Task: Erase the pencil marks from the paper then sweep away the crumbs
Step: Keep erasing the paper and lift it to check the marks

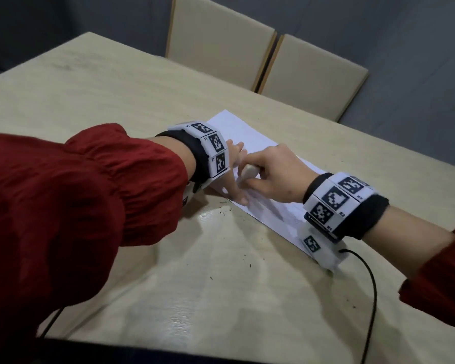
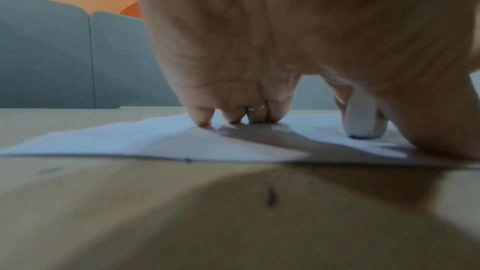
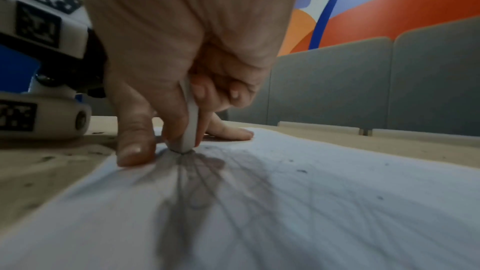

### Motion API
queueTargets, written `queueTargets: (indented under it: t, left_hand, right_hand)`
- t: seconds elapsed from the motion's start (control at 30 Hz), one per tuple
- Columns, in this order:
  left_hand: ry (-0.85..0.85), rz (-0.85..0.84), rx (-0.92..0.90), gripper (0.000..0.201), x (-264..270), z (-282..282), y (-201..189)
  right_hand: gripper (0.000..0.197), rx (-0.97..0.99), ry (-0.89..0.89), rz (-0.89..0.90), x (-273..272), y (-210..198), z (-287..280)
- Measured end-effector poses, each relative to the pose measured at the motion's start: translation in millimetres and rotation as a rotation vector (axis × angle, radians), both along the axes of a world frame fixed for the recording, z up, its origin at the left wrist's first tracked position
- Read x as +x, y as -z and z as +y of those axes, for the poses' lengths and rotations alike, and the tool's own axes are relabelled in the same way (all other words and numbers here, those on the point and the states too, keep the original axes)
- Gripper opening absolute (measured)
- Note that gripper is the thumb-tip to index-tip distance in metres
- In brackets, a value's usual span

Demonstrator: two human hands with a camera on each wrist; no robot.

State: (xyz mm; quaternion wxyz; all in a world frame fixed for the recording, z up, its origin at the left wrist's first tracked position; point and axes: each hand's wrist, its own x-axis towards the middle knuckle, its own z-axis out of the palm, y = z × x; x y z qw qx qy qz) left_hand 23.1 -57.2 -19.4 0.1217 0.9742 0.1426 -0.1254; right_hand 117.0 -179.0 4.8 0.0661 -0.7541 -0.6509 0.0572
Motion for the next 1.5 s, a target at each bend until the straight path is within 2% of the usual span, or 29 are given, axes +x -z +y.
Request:
queueTargets:
  t: [0.2,0.37,0.43,0.57,0.67,0.77,0.97,1.07,1.13,1.23,1.3,1.43,1.5]
  left_hand:
    - [-0.018,0.021,-0.006,0.115,4,6,6]
    - [-0.006,0.079,0.056,0.129,9,12,13]
    - [0.007,0.081,0.059,0.127,8,10,11]
    - [0.002,0.022,0.01,0.103,-1,4,-3]
    - [-0.001,0.053,0.038,0.118,2,5,1]
    - [0.001,0.11,0.077,0.128,9,9,7]
    - [-0.003,0.06,0.022,0.109,3,5,-2]
    - [0.008,0.095,0.086,0.124,8,8,3]
    - [0.008,0.114,0.089,0.127,10,10,7]
    - [0.017,0.066,0.039,0.11,4,6,1]
    - [-0.001,0.042,0.013,0.106,3,6,1]
    - [0.009,0.063,0.054,0.124,9,9,13]
    - [0.007,0.07,0.046,0.121,8,8,11]
  right_hand:
    - [0.011,0.06,0.026,0.012,18,-3,15]
    - [0.005,-0.001,-0.058,0.014,5,-3,-13]
    - [0.006,-0.011,-0.076,0.017,6,-7,-9]
    - [0.017,0.052,-0.01,-0.005,16,-7,15]
    - [0.012,0.053,-0.02,0.021,10,-3,-1]
    - [0.007,-0.04,-0.05,0.007,3,-5,-18]
    - [0.016,0.046,0.011,-0.003,18,-8,14]
    - [0.01,0.028,-0.037,0.029,5,-4,-11]
    - [0.01,-0.006,-0.071,0.036,0,-8,-15]
    - [0.016,0.027,-0.033,0.01,13,-13,7]
    - [0.018,0.059,-0.008,0.009,17,-10,13]
    - [0.013,0.03,-0.065,0.076,2,-4,-11]
    - [0.018,0.027,-0.073,0.084,2,-8,-8]
